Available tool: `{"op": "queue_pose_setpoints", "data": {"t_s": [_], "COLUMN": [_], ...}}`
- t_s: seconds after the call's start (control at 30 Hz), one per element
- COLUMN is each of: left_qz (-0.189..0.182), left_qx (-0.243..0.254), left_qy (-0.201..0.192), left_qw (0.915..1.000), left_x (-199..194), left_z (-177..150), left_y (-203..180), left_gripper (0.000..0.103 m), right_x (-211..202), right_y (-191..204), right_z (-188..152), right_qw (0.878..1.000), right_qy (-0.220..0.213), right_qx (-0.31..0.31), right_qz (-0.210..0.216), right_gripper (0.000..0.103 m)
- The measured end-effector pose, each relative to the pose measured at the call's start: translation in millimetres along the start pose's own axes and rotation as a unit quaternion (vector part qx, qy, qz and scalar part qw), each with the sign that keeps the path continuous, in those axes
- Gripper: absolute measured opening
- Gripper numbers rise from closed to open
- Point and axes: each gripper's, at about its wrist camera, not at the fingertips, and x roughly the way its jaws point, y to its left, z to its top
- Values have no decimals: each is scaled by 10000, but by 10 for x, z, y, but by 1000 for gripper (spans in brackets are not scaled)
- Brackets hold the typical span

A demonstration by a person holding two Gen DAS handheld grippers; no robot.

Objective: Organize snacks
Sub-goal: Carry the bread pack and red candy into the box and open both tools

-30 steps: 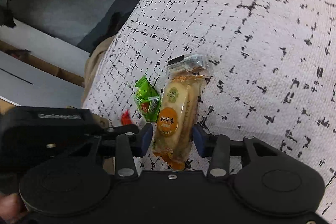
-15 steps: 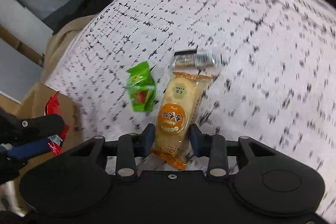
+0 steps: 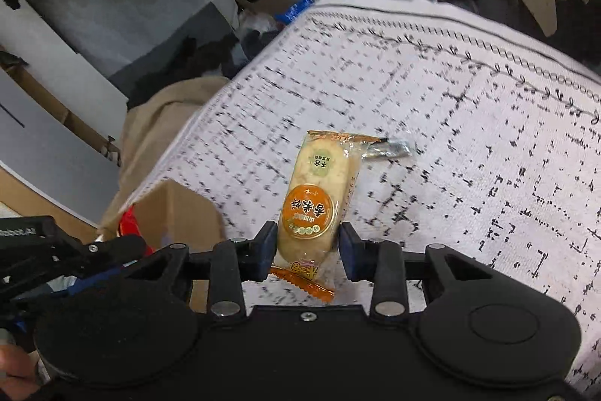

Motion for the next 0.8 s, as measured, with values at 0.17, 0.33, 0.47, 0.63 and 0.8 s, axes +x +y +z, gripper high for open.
{"op": "queue_pose_setpoints", "data": {"t_s": [0.17,0.33,0.47,0.63,0.8], "left_qz": [-65,-157,-205,-168,-139], "left_qx": [84,109,81,42,-9], "left_qy": [-42,-99,-136,-112,-122], "left_qw": [9999,9998,9997,9998,9998], "left_x": [-208,-386,-501,-602,-687], "left_z": [69,153,211,283,362], "left_y": [145,324,466,656,848], "left_gripper": [21,21,21,21,21], "right_x": [-189,-311,-387,-444,-416], "right_y": [241,475,686,938,1146], "right_z": [-39,-75,-89,-103,-198], "right_qw": [9997,9988,9976,9954,9931], "right_qy": [-177,-235,-256,-273,-199], "right_qx": [-155,-300,-477,-717,-911], "right_qz": [114,298,425,578,716], "right_gripper": [35,35,35,35,35]}}
